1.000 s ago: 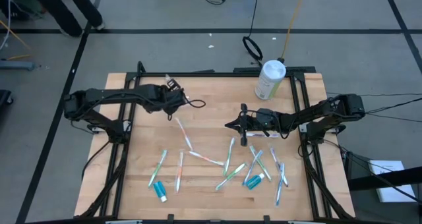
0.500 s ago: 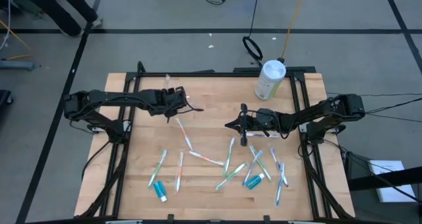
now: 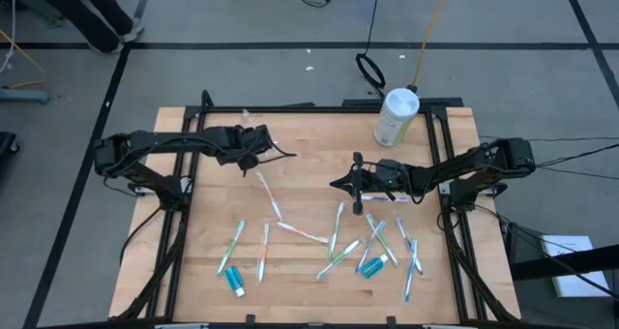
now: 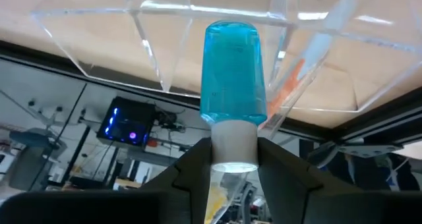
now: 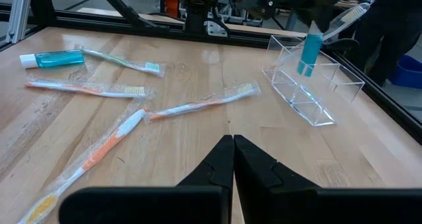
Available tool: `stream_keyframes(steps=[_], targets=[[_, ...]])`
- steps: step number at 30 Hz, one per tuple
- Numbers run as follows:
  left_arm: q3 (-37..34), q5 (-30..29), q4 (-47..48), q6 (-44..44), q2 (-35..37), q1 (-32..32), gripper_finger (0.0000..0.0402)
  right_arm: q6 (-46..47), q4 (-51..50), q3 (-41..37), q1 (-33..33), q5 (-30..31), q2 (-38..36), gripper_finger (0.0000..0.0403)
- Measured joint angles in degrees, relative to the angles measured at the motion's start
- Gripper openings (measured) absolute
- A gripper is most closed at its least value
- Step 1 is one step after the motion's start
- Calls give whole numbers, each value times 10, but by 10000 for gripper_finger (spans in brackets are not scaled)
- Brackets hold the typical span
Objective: Pick & Place toothbrushing station
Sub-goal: Put the blue mouthwash into the transparent organizer
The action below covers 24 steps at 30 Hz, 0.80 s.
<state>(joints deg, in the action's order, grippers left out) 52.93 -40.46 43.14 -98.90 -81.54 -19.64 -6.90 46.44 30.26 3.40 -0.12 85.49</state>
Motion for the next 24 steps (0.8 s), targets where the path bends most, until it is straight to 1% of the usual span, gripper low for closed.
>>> stream_keyframes(steps=[6, 15, 20, 24], targets=[[0, 21, 3, -2, -1, -3, 122, -2, 0, 0, 0, 0, 0, 4], [0, 14, -12, -11, -62, -5, 122, -2, 0, 0, 0, 0, 0, 4], [1, 6, -18, 36, -80, -7, 122, -2, 0, 0, 0, 0, 0, 4], [1, 3, -21, 50, -82, -7, 122, -4, 0, 0, 0, 0, 0, 4]])
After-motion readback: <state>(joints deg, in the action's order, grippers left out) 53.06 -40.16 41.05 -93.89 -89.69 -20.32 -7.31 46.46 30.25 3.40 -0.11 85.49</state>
